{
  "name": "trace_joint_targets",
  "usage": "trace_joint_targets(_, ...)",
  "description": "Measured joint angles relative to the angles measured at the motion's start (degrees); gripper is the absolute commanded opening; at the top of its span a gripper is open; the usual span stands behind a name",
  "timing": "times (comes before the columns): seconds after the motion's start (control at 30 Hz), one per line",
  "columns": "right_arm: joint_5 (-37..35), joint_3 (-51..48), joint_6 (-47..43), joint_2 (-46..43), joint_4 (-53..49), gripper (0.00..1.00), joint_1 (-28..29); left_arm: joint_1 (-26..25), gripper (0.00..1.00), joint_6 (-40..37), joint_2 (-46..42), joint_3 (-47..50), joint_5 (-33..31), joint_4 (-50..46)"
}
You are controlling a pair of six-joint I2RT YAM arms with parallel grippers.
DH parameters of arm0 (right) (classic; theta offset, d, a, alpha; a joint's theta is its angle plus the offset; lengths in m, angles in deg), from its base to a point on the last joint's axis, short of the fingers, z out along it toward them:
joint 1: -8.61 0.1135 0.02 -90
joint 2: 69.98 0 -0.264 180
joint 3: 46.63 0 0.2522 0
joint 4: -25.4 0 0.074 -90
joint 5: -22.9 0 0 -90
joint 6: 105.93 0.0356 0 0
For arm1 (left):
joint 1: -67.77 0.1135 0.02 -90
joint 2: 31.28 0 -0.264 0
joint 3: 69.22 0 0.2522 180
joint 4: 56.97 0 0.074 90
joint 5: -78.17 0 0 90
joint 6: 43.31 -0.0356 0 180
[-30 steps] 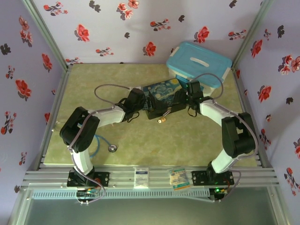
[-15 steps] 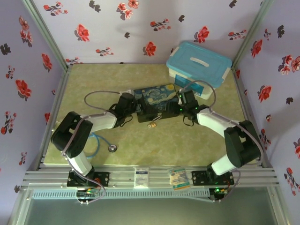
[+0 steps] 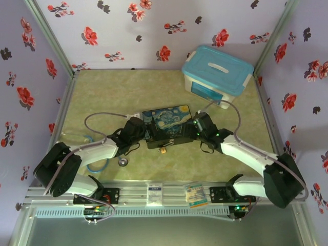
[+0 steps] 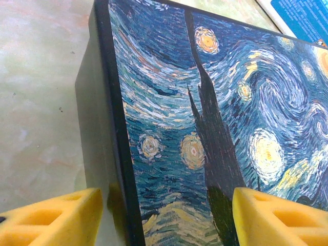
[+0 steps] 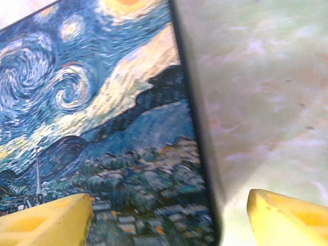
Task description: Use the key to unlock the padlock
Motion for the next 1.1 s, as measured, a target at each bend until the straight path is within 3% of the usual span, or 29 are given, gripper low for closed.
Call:
trace_joint_targets(0.13, -3.58, -2.23, 3.04, -8.07, -3.96, 0.8, 3.13, -0.09, 0.67, 0.0, 0.0, 0.04, -0.66, 0.09)
trace_joint_targets(0.27, -6.1, -3.48, 8.13, -9.68, -4.33, 0.8, 10.51, -0.2, 0.67, 0.02, 0.0, 0.52, -0.9, 1.07)
trace_joint_targets(0.43, -11.32, -2.71, 14.27, 0.46, -1.11, 0.8, 25.16, -0.26, 0.67, 0.0, 0.11, 0.68, -1.03, 1.51)
trace_joint_targets(0.53, -15.17, 1.18, 16.37, 9.66, 0.17, 0.79, 30.25, -0.31, 0.67, 0.0, 0.33, 0.63, -1.22, 1.75)
trace_joint_targets(0.73, -19.69, 4.13, 19.12, 20.55, 7.26, 0.77, 32.72, -0.31, 0.67, -0.02, 1.51, -0.15, -1.95, 2.16)
trace_joint_targets(0.93, -21.22, 4.87, 19.43, 25.46, 10.8, 0.75, 34.67, -0.31, 0.67, -0.02, 2.8, -0.72, -2.43, 3.32)
trace_joint_targets(1.1, -23.02, 8.55, 17.79, 29.14, 10.82, 0.64, 35.32, -0.31, 0.66, -0.02, 2.93, -0.7, -2.58, 3.69)
